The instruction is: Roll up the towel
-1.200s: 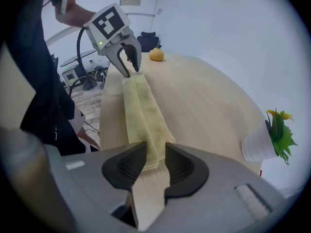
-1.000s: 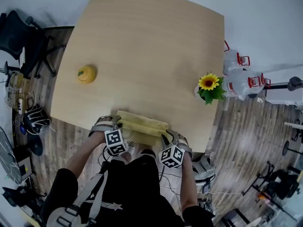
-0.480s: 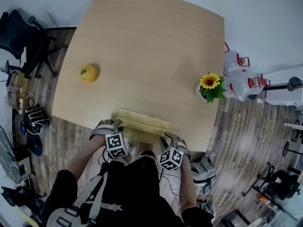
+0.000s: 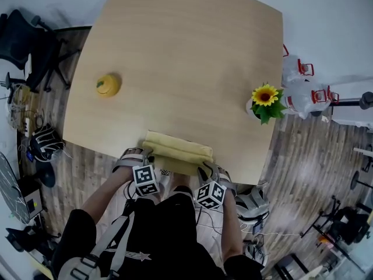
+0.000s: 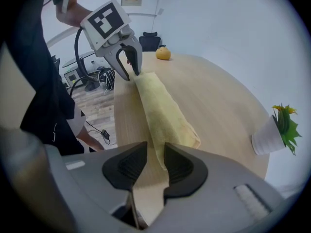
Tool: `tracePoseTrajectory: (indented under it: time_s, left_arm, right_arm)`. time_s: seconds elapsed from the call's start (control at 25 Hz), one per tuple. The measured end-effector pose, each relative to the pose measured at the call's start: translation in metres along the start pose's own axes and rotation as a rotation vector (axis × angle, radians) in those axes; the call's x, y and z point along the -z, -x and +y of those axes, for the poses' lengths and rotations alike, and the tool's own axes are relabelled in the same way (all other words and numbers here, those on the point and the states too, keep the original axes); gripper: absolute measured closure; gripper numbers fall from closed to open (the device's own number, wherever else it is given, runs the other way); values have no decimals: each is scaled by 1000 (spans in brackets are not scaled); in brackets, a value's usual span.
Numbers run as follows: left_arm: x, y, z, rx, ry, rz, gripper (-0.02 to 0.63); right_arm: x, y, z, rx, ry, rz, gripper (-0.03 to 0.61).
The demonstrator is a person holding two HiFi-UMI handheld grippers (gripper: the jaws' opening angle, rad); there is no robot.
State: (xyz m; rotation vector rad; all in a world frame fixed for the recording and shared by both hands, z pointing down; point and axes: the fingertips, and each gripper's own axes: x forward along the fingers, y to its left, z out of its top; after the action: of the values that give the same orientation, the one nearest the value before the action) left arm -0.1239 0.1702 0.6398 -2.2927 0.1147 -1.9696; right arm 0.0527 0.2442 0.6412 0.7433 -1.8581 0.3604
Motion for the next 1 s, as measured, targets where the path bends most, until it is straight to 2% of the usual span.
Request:
tracePoseTrajectory:
  time_s: [0.28,0.56,0.68,0.84,1.0]
  left_arm:
    - [0,-8,8,-21,-11,16,520]
    - [-2,-11,12,-53,-43,20,575]
    - [1,-9,6,-32,-65,40,584]
    - [6,-5,-10,31,-64,48,586]
    - [9,-4,-19,30,-65,51,586]
  right_arm:
    - [0,-4,-4,11,5,-12,471]
    - [3,-6,-9,36,42,-12,525]
    - [5,-4,-5,21,54,-2,535]
    - [11,0,9,-45,53,19,537]
    - [14,2,16,-66,53,26,537]
